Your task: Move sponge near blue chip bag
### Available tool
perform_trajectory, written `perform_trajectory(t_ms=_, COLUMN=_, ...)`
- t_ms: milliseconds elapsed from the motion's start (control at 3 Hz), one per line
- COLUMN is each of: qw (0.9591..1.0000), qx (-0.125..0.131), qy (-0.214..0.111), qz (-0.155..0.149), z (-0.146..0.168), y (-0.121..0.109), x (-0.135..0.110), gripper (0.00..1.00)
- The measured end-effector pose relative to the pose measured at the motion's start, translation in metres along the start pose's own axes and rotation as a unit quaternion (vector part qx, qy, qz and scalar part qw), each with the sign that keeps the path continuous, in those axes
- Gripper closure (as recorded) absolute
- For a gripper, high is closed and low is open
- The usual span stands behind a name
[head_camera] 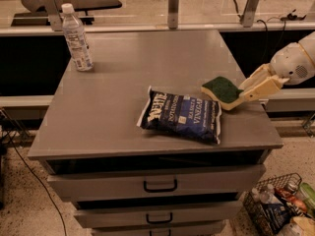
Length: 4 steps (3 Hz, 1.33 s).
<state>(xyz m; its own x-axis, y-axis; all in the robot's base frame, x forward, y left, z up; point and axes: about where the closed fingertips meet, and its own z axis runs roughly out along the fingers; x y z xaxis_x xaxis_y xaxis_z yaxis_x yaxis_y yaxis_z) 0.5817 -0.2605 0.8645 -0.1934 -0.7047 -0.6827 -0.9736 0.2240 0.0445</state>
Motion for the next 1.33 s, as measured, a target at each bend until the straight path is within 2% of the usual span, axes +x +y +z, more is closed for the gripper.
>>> perform_trajectory(t_ms=667, qw=0.9999, qx=-0.016, qy=0.001, qz=-0.006, z=0.008, y=0.015, x=-0.003, gripper=0.13)
perform_trajectory(t_ms=1000, qw=0.9998, qx=-0.017, qy=0.003, qz=-0.007, z=0.009, y=0.019, x=-0.004, gripper=0.00)
perform_trajectory(t_ms=1333, qw=0.9999, qx=0.015, qy=-0.002, qz=-0.009, z=-0.009, y=0.012, x=-0.009, gripper=0.00)
